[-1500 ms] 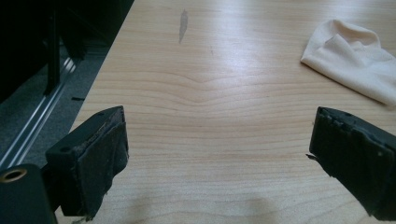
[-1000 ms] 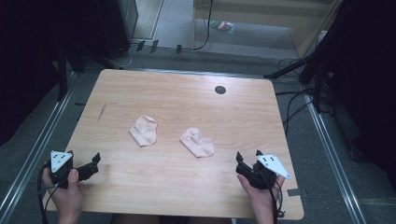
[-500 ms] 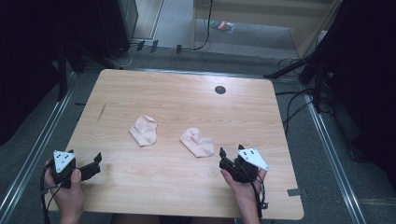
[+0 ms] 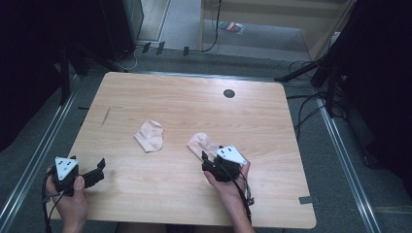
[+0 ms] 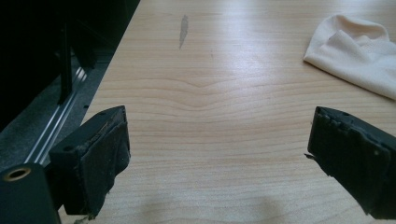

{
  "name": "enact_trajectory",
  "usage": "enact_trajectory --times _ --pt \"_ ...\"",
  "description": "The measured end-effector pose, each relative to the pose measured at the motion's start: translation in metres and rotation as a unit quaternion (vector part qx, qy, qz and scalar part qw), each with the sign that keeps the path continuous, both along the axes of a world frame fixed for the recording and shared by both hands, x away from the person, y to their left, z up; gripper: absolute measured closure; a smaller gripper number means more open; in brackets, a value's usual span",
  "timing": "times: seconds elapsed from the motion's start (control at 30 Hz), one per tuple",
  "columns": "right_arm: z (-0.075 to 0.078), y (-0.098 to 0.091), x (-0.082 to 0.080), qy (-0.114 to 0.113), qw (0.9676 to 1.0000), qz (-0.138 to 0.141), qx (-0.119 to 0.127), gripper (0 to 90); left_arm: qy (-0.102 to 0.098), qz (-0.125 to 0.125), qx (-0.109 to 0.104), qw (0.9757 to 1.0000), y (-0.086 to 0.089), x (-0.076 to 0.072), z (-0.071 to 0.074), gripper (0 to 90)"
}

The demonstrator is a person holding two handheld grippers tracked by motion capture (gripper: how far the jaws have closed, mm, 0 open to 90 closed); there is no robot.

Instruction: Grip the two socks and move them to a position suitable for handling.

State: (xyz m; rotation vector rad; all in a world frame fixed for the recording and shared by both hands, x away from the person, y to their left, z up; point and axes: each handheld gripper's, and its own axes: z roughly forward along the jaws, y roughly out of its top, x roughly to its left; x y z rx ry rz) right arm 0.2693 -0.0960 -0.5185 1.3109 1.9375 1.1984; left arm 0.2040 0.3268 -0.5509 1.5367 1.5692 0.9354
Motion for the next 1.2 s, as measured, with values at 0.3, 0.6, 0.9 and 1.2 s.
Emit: enact_trajectory --times 0.3,0.6,0.9,1.2 --pt "-0.022 0.028 0.025 0.057 0.9977 0.015 -0.035 43.7 0.009 -0.004 0.0 1.0 0.0 0.002 0.0 5.5" --pt "-0.03 0.024 0.03 0.081 0.9957 0.0 -0.046 85.1 0.016 -0.004 0.012 0.9998 -0.002 0.003 0.0 5.6" --pt "0.003 0.005 -0.006 0.027 0.9995 0.014 -0.01 85.7 0.009 -0.021 -0.001 0.9997 -0.024 0.0 0.005 5.5" --pt "0.023 0.01 -0.046 0.013 0.9993 0.029 0.018 85.6 0.002 -0.118 -0.012 0.993 -0.088 -0.006 0.018 5.6"
